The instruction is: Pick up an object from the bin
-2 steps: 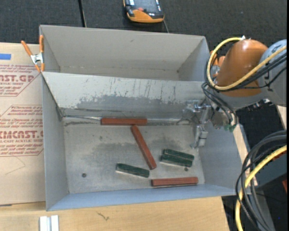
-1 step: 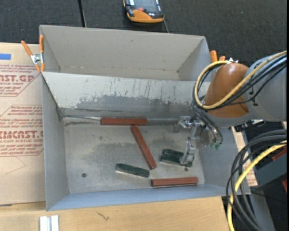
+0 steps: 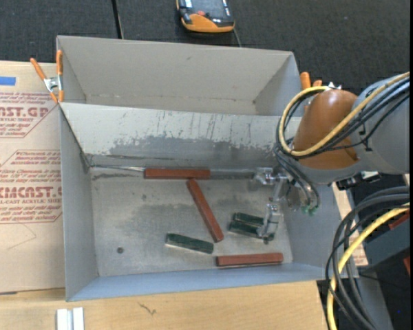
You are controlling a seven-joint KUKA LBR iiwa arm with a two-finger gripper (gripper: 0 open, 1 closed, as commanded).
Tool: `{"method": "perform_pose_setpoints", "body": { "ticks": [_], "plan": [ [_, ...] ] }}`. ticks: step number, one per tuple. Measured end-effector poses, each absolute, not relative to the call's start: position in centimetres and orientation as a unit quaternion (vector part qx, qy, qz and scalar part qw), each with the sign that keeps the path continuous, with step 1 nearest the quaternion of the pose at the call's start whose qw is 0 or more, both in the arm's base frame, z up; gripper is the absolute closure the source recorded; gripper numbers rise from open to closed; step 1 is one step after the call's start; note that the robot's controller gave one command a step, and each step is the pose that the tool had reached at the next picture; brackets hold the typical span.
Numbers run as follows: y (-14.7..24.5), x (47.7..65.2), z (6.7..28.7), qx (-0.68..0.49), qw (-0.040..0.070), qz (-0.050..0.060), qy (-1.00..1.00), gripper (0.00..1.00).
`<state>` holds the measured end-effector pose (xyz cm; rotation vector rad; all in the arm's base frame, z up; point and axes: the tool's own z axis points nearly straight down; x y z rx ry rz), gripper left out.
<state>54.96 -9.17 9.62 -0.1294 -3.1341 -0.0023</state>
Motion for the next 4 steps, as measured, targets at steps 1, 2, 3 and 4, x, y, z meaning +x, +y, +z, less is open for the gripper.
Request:
{"method": "perform_pose_setpoints", "body": {
  "ticks": [1,2,3,4],
  "plan": [
    [-8.6,54.2,11.4,-0.064,-0.003,0.000,-0.998,0.00],
    [-8.0,52.6,7.4,-0.156,-0.001,-0.001,-0.988,0.00],
    [-8.1,52.6,6.4,-0.135,-0.002,0.000,-0.991,1.00],
    [-8.1,52.5,6.5,-0.132,-0.002,0.000,-0.991,1.00]
  ]
}}
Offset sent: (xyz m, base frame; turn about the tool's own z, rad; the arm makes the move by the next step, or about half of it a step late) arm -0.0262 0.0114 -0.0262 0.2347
